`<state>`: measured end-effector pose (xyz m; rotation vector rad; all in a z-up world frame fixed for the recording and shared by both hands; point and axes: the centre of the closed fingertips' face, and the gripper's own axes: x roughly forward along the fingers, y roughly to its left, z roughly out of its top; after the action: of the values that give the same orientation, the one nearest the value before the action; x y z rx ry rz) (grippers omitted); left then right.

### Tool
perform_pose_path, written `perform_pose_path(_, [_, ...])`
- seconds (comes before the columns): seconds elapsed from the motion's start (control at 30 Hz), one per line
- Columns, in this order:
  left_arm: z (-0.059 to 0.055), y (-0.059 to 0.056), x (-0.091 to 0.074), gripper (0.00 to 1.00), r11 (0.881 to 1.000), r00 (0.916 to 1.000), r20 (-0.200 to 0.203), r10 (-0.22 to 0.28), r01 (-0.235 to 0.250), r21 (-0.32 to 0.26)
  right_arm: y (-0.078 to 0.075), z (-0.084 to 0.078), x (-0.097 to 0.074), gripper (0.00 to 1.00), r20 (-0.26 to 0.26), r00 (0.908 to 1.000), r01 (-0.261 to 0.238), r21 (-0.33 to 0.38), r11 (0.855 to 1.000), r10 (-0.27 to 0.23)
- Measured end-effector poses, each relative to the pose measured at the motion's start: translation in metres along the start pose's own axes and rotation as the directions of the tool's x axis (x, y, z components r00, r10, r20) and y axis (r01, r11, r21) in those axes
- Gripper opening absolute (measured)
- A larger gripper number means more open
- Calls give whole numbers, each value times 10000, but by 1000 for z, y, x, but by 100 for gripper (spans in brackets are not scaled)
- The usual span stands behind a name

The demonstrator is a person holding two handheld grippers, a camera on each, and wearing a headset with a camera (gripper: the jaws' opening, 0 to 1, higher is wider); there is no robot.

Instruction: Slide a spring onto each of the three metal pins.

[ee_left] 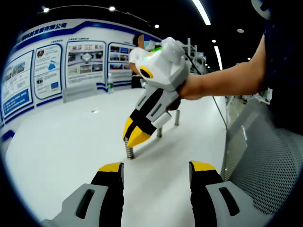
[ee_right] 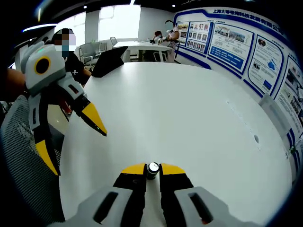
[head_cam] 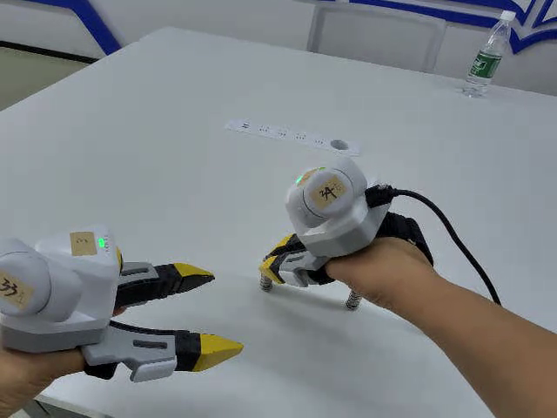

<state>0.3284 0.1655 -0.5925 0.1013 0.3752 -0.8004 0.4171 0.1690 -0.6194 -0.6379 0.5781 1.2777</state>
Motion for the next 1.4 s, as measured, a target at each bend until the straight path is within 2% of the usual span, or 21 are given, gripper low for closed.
perform_pose_path(0.17, [1, -1, 0, 57, 10000, 10000, -14, -4, 4, 6, 0, 0, 1, 12, 23, 10000, 8, -13, 10000, -8])
perform_pose_path(0.33, [2, 0, 1, 57, 10000, 10000, -18, 0, 0, 28, 1, 2, 2, 18, 76, 10000, 2, -23, 10000, -2])
perform_pose_path(0.63, [5, -2, 3, 57, 10000, 10000, -9, -27, 27, 46, 1, 6, -10, 24, 294, 9994, 157, -15, 9999, -157])
perform_pose_path(0.93, [9, -2, 3, 58, 10000, 10000, 54, -4, 3, 57, 3, 13, -31, 27, 678, 9970, 373, -99, 9993, -366])
perform_pose_path(1.13, [15, -5, 4, 59, 9999, 9998, 186, -20, 18, 104, 8, 24, -52, 28, 1226, 9914, 475, -73, 9988, -462])
perform_pose_path(1.4, [23, -9, 5, 60, 9997, 9994, 313, -113, 106, 205, 15, 28, -79, 30, 1792, 9825, 514, 27, 9987, -511])
